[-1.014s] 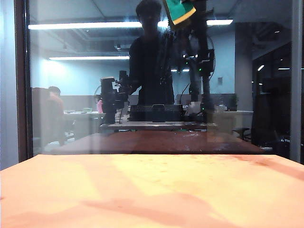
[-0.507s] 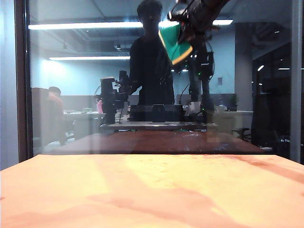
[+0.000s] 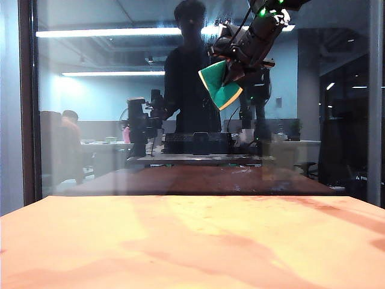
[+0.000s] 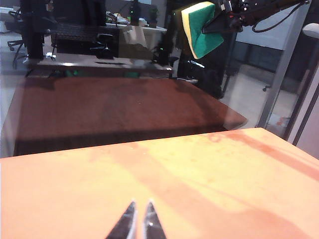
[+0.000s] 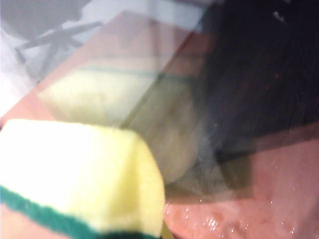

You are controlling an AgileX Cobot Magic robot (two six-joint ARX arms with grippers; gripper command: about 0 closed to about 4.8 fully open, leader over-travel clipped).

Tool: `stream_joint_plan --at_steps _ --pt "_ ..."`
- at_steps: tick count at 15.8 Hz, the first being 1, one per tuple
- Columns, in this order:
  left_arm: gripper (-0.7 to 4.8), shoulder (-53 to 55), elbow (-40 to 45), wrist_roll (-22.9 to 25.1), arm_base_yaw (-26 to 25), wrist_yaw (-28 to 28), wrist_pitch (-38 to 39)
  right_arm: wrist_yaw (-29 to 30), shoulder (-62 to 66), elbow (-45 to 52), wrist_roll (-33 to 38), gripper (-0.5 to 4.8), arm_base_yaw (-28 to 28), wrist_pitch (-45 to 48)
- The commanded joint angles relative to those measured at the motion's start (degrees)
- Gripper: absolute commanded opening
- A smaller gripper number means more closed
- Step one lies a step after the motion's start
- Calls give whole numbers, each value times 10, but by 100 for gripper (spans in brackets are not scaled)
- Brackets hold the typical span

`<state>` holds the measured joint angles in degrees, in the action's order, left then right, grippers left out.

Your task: Pick up the sponge from the table, wipe the water off the glass, and finally place the sponge back on the table.

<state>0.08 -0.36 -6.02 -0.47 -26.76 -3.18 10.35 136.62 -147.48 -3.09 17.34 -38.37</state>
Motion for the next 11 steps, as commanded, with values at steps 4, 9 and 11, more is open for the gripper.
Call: stream_joint_plan --at_steps 4,9,11 --pt "24 1 -1 2 0 2 -5 -15 -24 -7 -2 -9 7 34" --pt "24 1 -1 2 0 2 -5 -19 -77 -7 -2 -9 7 76" --pt "24 1 -1 2 0 2 -5 -19 -100 -7 -2 -9 7 96"
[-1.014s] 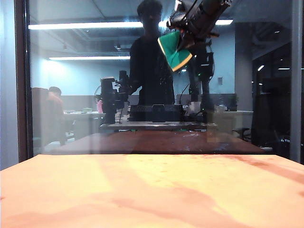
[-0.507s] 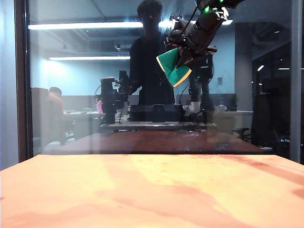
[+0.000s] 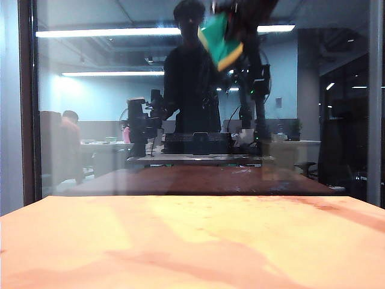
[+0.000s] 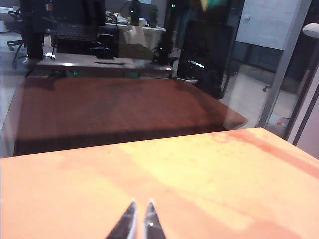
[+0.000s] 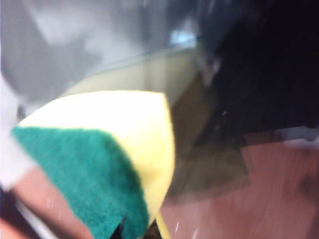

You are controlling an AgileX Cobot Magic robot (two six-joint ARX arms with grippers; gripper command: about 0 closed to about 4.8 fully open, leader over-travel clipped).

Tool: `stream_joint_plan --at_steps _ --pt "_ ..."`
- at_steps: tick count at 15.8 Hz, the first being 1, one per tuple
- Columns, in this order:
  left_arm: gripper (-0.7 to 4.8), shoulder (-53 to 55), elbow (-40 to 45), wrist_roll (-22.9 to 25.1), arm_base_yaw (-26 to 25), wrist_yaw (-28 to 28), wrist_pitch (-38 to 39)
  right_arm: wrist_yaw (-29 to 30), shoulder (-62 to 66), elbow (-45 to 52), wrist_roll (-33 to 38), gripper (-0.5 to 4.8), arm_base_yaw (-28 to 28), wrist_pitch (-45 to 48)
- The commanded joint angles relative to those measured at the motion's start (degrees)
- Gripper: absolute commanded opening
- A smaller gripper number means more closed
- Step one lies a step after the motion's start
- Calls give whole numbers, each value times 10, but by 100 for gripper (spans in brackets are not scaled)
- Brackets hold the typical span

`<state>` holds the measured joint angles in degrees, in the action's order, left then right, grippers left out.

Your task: Pick up the sponge from the table, wipe the water off the glass, and finally place the sponge back on the table.

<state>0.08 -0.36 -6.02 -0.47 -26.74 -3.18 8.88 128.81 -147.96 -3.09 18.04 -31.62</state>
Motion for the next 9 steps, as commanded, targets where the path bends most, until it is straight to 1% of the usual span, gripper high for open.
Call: stream_joint_plan --at_steps 1,4,9 --pt "24 1 -1 2 0 2 -5 -5 -31 -2 -2 -9 0 37" --pt "24 1 -1 2 0 2 -5 -5 -43 -2 -2 -9 0 53" --pt "24 1 -1 2 0 2 -5 -4 -16 2 -2 -9 0 15"
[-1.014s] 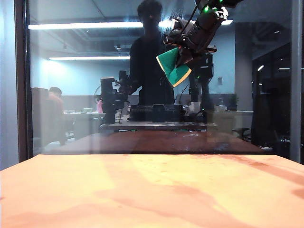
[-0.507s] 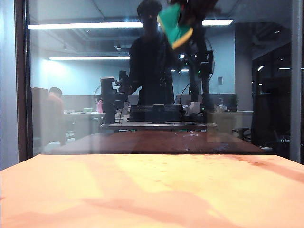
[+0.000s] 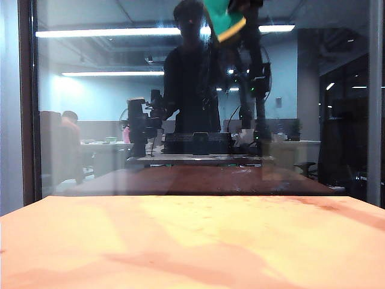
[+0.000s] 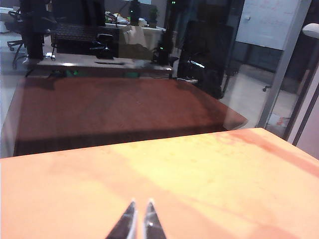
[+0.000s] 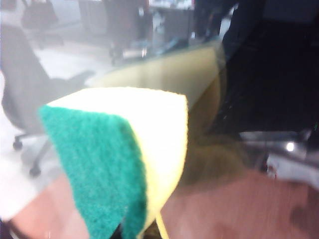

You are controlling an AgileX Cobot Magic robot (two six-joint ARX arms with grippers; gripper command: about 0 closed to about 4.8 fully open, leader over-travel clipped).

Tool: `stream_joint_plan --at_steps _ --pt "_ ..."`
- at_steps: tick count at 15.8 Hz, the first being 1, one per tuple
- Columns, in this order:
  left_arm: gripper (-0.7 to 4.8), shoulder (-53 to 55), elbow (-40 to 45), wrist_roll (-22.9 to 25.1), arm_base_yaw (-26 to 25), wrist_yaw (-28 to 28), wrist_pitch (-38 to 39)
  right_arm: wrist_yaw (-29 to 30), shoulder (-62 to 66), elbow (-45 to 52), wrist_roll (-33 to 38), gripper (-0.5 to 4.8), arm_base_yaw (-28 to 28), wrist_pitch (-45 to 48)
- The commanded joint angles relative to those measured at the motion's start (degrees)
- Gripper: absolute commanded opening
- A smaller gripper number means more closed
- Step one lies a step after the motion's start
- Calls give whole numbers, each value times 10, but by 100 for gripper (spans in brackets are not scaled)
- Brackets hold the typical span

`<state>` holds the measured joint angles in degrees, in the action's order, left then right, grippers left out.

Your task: Pick up the sponge from the table, wipe the water off the glass, and finally place the sponge back on the table.

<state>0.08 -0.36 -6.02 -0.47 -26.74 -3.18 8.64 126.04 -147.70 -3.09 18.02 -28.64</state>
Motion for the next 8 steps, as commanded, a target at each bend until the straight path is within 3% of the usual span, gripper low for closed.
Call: stream_joint_plan --at_steps 1,8 --pt "24 1 -1 2 0 2 -5 -2 21 -1 -2 -9 0 -25" --pt "24 1 -1 2 0 2 -5 -2 87 -1 -2 -9 1 -88"
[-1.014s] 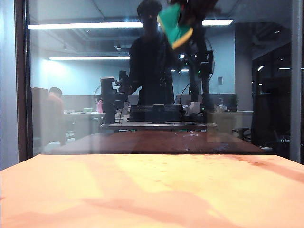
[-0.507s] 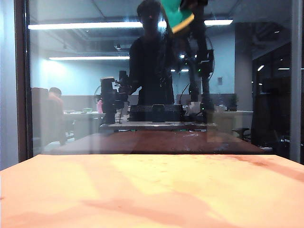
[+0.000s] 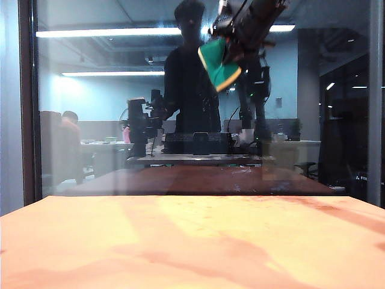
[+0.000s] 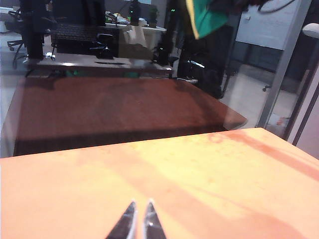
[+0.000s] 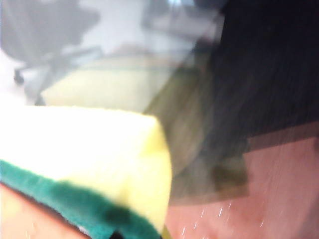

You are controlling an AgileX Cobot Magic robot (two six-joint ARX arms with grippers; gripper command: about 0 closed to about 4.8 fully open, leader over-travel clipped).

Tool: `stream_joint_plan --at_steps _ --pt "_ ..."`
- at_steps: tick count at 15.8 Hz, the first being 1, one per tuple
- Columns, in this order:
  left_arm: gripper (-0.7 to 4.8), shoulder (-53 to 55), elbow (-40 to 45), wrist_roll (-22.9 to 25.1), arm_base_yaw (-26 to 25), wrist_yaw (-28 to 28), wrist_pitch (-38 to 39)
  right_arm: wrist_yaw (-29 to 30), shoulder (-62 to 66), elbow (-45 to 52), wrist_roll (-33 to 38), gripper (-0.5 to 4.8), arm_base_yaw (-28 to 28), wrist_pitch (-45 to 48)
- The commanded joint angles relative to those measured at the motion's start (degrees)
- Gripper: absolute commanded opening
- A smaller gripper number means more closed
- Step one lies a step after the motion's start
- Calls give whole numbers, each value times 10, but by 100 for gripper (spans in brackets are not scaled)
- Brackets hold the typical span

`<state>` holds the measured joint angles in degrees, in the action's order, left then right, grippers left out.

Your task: Pick up the sponge from the table, wipe the water off the glass, and finally place the sponge back on the table.

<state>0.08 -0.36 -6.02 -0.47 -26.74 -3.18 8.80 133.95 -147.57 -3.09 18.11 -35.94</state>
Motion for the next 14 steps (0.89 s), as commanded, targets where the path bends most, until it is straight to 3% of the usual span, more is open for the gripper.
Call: stream_joint_plan --at_steps 1,14 --pt "24 1 -1 2 0 2 -5 -3 7 -4 -2 -9 0 -14" --pt "24 1 -1 2 0 2 -5 -3 -82 -6 1 -9 0 129"
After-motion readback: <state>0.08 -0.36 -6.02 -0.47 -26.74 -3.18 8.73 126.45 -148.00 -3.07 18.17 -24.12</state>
